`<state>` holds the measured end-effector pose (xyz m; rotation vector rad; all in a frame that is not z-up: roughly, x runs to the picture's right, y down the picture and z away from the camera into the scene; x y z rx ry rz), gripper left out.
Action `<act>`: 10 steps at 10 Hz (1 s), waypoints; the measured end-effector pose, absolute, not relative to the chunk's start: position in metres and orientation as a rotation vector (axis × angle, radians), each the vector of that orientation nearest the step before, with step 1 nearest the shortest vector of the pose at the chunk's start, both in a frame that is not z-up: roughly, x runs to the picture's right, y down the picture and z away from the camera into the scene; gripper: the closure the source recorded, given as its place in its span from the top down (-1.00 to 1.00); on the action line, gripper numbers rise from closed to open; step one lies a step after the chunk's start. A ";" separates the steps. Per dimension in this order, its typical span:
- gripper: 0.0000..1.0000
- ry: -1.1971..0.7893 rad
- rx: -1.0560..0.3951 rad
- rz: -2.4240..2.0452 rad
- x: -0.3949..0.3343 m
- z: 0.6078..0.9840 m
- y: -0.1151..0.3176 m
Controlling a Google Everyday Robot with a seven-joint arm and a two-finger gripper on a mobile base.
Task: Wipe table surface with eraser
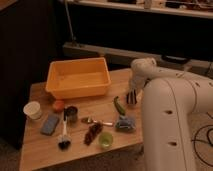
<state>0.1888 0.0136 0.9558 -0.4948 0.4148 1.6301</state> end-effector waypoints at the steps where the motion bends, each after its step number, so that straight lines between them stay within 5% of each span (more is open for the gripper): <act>1: -1.00 0.422 -0.476 1.662 0.195 0.966 0.002; 6: -1.00 0.439 -0.426 1.752 0.189 1.007 -0.047; 10: -1.00 0.392 -0.478 1.661 0.154 0.979 -0.031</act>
